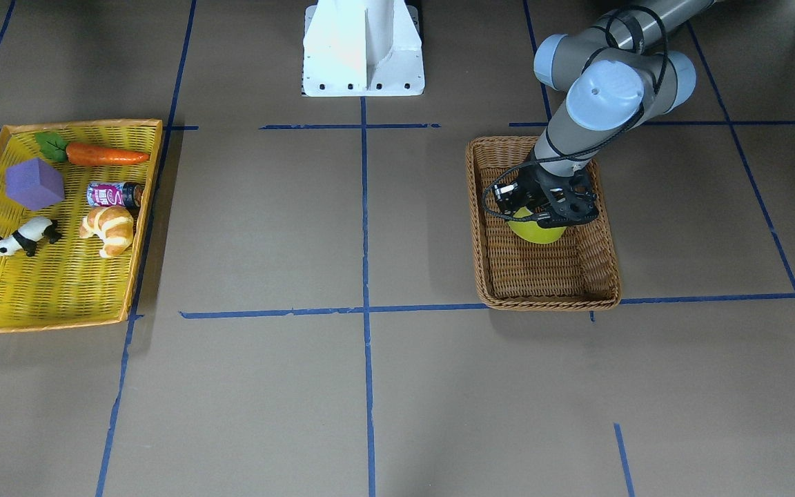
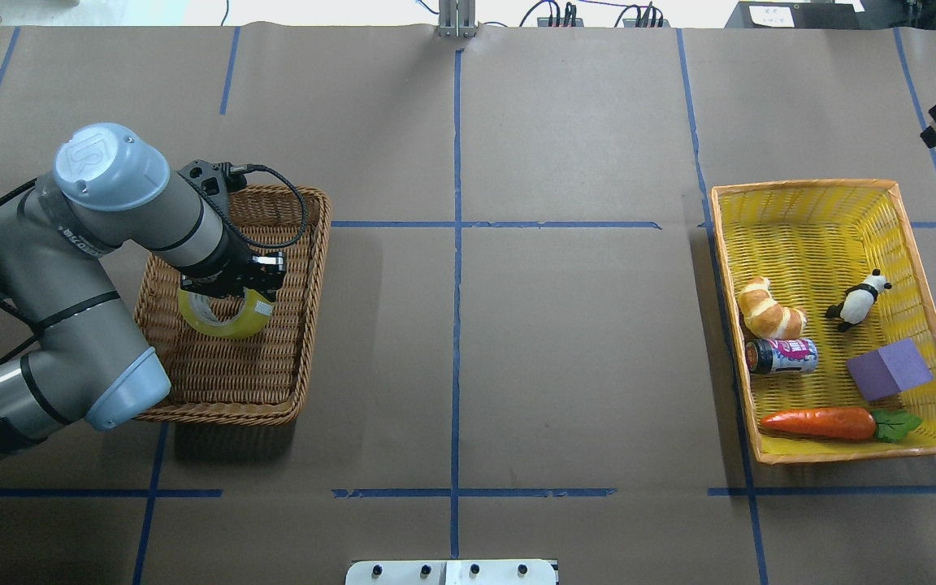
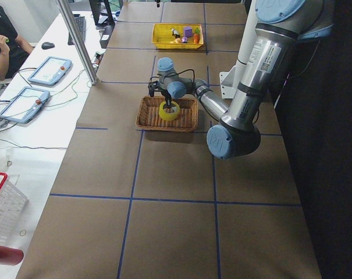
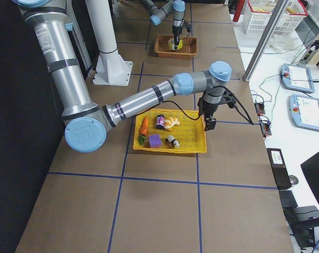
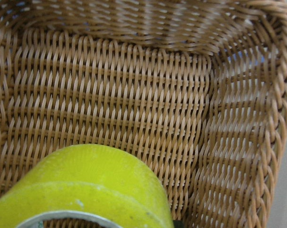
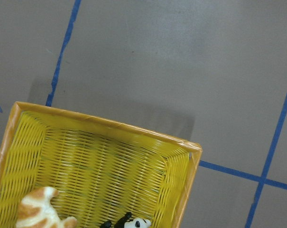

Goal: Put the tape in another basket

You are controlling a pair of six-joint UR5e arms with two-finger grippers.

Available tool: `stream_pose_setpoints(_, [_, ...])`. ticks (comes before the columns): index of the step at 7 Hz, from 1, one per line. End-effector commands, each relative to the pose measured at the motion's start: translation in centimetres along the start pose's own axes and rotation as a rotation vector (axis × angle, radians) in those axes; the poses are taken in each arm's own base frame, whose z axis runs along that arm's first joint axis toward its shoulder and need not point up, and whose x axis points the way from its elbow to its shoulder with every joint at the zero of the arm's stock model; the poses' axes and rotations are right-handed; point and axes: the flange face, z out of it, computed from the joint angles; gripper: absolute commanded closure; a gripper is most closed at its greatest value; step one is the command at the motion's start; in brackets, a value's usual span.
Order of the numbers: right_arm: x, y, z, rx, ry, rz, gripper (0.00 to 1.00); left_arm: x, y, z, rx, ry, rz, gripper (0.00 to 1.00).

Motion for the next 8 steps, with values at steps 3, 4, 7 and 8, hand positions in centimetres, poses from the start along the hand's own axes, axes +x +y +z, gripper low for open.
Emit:
stream_pose_setpoints(3, [4.3,3.3,1.0,-0.020,-0.034,-0.008,0.00,-4.5,-1.7,-7.5,0.021,-0.151,0.118,0.00])
stream_pose_setpoints(4, [6.1,4.6,1.7,-0.033,-0.034,-0.020,0.00,-5.7,-3.2,-9.5,0.020,-0.122,0.089,0.00])
stream_pose_setpoints(7, [19.2,14.0,5.6,0.009,-0.178,0.030,0.00,-17.4,-8.4,-15.5,0.016,-0.102,0.207,0.00])
stream_pose_setpoints(8, [21.0,17.9,7.1,0.014,-0.174,0.063,0.00,-21.3,-10.4,-16.5,0.015,-0.106,0.200,0.00])
